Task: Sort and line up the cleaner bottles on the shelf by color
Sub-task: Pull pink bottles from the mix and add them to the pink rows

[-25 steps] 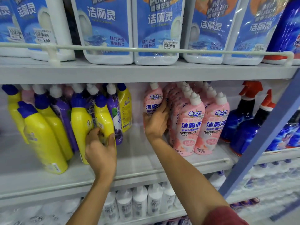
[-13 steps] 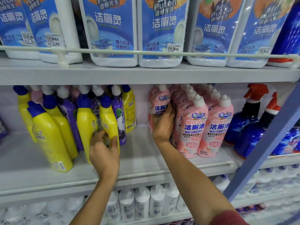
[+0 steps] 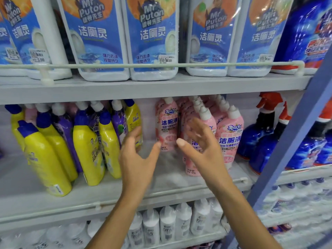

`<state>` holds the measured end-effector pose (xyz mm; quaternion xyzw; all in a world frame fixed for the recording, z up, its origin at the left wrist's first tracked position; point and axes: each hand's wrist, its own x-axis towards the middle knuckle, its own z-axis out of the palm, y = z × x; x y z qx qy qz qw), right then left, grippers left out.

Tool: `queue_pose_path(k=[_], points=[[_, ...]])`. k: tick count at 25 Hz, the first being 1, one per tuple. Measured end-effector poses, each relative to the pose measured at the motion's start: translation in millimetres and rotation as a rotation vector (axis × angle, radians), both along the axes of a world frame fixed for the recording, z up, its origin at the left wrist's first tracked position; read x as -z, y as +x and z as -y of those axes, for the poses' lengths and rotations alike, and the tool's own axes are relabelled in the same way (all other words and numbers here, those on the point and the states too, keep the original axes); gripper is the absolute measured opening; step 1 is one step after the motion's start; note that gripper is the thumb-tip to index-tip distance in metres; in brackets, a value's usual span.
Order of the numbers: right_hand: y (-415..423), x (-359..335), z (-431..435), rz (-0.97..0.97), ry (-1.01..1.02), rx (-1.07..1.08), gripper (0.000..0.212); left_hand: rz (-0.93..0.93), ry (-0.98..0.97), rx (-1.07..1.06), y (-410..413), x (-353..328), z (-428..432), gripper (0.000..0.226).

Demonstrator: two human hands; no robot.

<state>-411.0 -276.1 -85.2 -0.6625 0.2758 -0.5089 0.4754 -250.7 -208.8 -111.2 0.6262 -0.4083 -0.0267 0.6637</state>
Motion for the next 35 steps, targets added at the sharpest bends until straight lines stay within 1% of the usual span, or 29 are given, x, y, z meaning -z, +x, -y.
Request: queue_pose_path(k=[3, 5, 7, 10, 12, 14, 16, 18, 25, 32, 35], points=[[-62, -6, -5, 0.045, -0.016, 0.060, 0.072, -0.086, 0.012, 0.252, -31, -8, 24, 0.062], [-93, -2, 4, 0.055, -0.022, 0.157, 0.072, -0.141, 0.004, 0.359, -54, -8, 42, 0.066], [-110, 6, 21, 0.049, -0.004, 0.245, 0.076, -0.160, 0.013, 0.413, -74, -7, 58, 0.066], [-119, 20, 54, -0.022, 0.022, 0.342, 0.084, -0.115, 0.008, 0.339, -83, 0, 81, 0.066], [-118, 28, 76, -0.064, 0.045, 0.355, 0.086, -0.087, 0.022, 0.274, -79, 4, 93, 0.067], [-115, 36, 90, -0.054, 0.074, 0.305, 0.080, -0.077, 0.056, 0.265, -74, 7, 100, 0.069], [-112, 43, 97, -0.018, 0.096, 0.243, 0.069, -0.072, 0.079, 0.284, -73, 10, 103, 0.071], [-110, 45, 99, -0.005, 0.092, 0.224, 0.064, -0.055, 0.084, 0.285, -72, 13, 105, 0.072], [-107, 43, 101, -0.040, 0.065, 0.208, 0.063, -0.036, 0.155, 0.332, -60, 19, 107, 0.071], [-107, 45, 100, -0.093, 0.023, 0.221, 0.065, -0.001, 0.118, 0.287, -62, 19, 102, 0.068], [-113, 43, 103, -0.097, 0.027, 0.224, 0.057, -0.008, 0.109, 0.280, -63, 19, 103, 0.067]])
